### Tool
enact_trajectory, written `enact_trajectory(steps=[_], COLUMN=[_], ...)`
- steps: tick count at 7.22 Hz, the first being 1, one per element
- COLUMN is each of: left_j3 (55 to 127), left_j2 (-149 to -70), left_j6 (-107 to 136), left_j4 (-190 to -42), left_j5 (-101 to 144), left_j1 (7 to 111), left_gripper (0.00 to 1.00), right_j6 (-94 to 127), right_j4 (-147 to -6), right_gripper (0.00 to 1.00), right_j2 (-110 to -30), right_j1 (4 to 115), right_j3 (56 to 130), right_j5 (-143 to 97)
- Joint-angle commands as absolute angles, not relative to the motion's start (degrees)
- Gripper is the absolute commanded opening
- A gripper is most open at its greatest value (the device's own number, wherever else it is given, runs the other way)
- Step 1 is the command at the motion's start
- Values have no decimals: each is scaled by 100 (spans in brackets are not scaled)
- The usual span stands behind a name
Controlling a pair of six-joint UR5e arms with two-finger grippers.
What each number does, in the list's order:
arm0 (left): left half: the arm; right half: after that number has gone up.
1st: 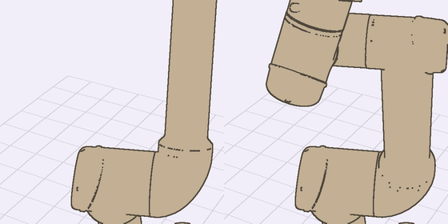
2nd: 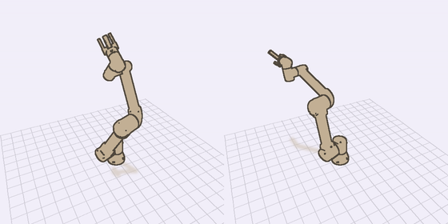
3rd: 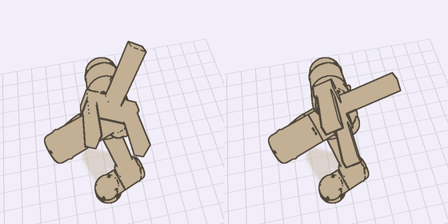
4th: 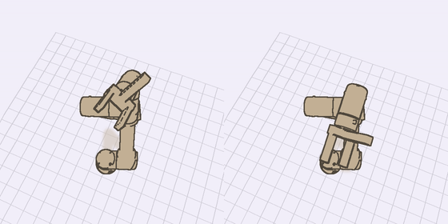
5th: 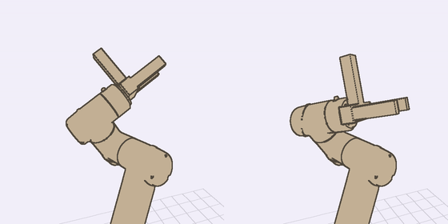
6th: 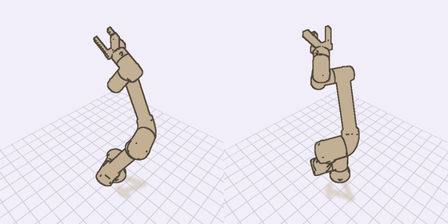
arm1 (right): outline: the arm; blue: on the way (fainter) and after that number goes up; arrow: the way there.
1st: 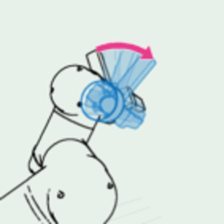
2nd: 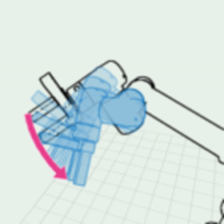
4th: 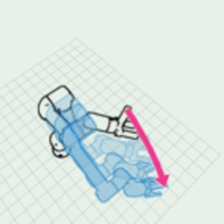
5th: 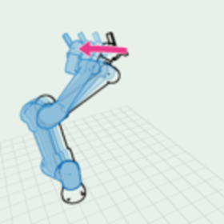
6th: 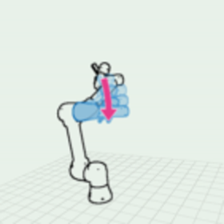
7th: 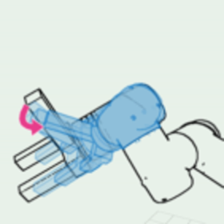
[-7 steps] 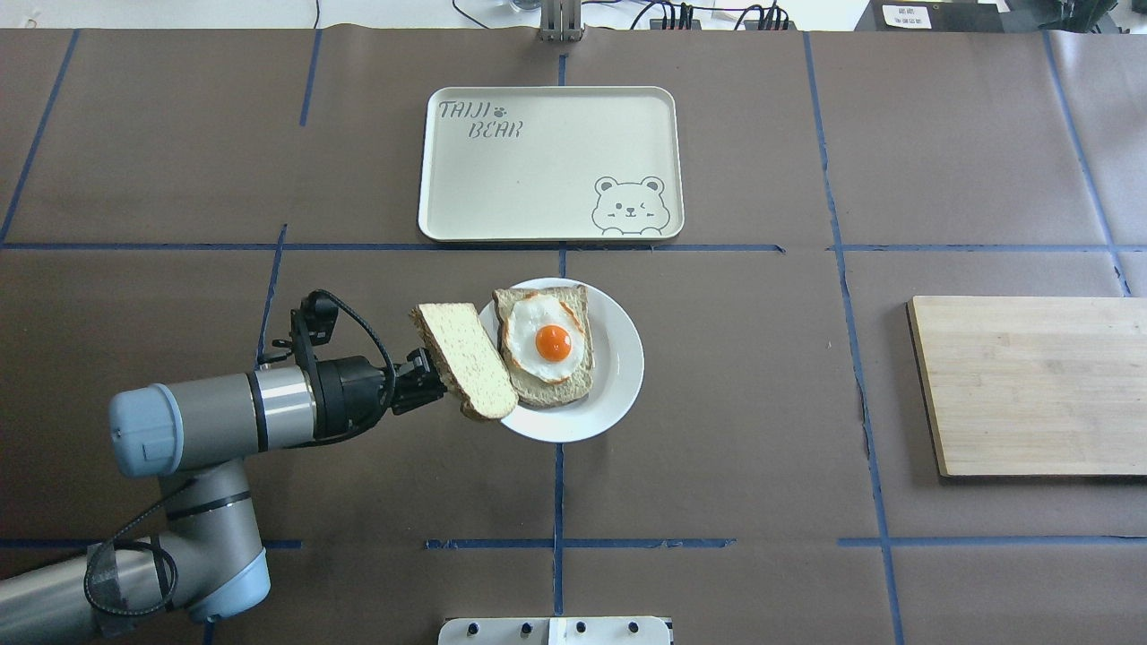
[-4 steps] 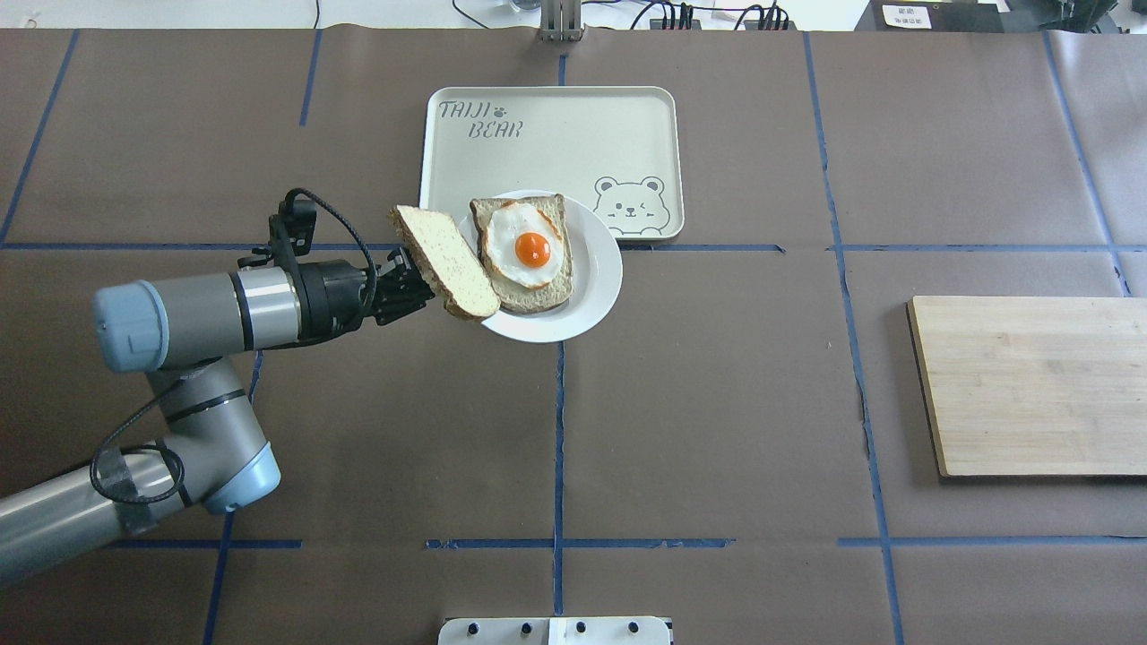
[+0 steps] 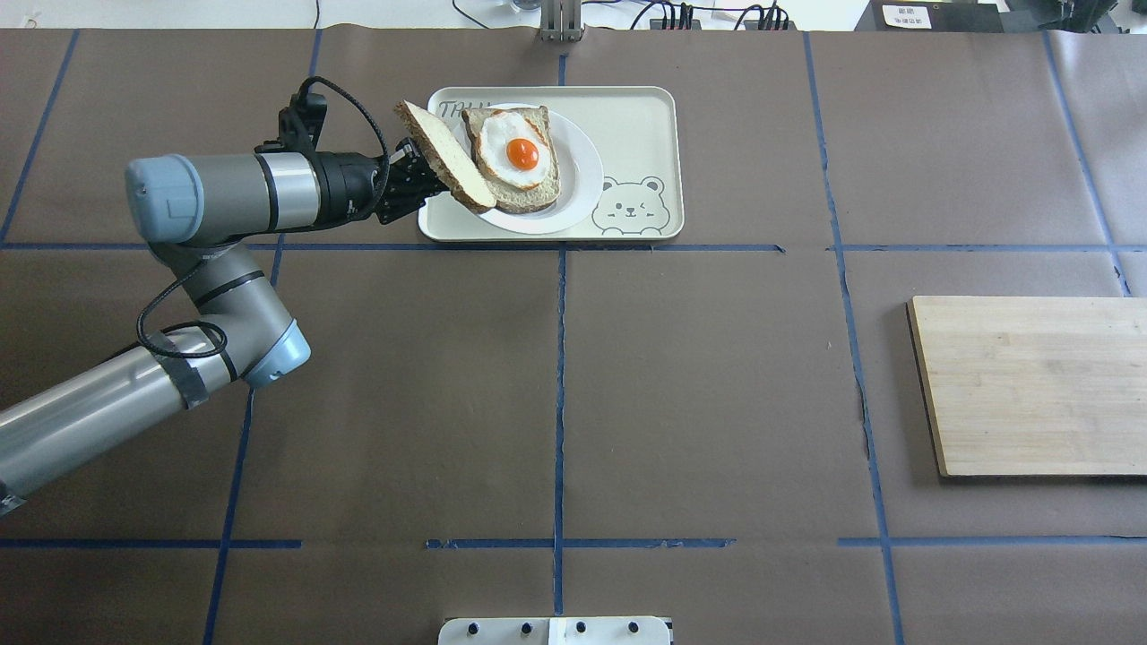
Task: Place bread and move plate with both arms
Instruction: 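Slide the plate with the left gripper farther away onto the white tray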
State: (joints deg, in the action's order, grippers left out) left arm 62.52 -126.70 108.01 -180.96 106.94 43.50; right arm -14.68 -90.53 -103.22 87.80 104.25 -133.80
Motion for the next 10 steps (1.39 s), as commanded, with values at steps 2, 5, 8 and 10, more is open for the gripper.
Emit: enact_trajectory(steps=[2,5,8,10], left_j3=[5004,4738,4491,4526], left_j2=[-13498,-13553,-13702,-13676], left_j6=[10775,10740,10538,10521], left_j4=[-18105,-18123,-18114,-18123], left_j5=[10714,10714,10696,10714], left_j1=[4438,4412,4395,4412], left_gripper=[0,0,1,58], right_j6=[-1468,-1468,-1468,-1363], right_j4=[-9053,-9053,-9053,-9044], right_gripper=[100,100,100,100], right_j2=[-10318,-10318,-10318,-10318], right_j1=[8780,8780,8780,8780], right_j3=[10424,10424,10424,10441], right_j5=[-13377,-13386,-13377,-13386])
